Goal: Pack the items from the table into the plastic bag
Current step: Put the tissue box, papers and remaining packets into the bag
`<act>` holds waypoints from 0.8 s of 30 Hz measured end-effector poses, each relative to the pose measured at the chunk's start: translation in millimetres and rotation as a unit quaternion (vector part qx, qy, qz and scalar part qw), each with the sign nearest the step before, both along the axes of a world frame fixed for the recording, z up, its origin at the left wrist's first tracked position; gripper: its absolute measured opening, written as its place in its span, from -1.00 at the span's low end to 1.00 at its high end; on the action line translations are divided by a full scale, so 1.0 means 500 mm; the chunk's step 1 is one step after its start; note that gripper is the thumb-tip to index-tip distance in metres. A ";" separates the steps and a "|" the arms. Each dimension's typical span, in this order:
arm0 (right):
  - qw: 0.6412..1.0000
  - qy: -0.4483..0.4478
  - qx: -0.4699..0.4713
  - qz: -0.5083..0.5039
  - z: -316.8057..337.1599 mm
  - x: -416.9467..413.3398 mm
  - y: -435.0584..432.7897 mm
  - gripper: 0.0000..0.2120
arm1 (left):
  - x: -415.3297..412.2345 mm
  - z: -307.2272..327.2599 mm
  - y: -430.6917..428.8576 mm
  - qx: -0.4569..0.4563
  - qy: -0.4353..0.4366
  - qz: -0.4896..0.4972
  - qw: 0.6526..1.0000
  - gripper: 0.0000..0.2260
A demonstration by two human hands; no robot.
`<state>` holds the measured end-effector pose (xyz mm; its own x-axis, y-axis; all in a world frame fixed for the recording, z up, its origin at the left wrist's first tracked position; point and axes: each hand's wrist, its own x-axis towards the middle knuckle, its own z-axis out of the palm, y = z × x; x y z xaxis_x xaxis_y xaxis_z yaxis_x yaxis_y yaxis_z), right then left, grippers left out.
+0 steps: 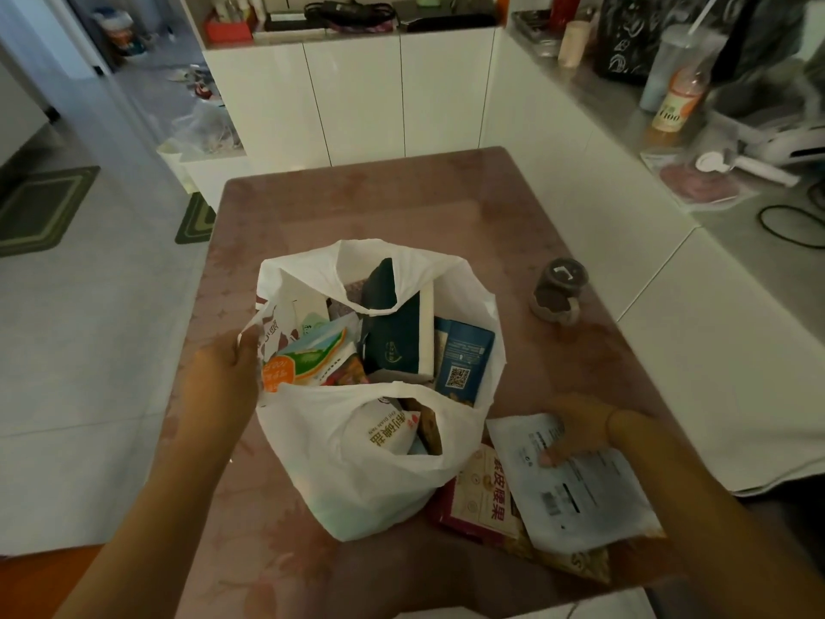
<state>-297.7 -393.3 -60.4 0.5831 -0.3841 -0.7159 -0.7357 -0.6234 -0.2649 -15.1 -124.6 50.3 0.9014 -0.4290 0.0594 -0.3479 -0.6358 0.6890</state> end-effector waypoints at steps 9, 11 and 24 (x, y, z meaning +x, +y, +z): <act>0.964 -0.226 0.011 -0.141 0.078 0.000 -0.031 -0.81 | 0.008 -0.006 0.002 0.015 0.007 0.011 1.000 -0.63; 0.937 -0.291 -0.014 -0.194 0.126 -0.001 -0.039 -0.83 | 0.011 -0.007 0.002 0.023 0.008 0.015 1.000 -0.63; 0.681 -0.666 -0.063 -0.297 0.367 0.201 0.104 -0.91 | 0.016 -0.009 0.005 0.030 -0.003 0.010 0.999 -0.66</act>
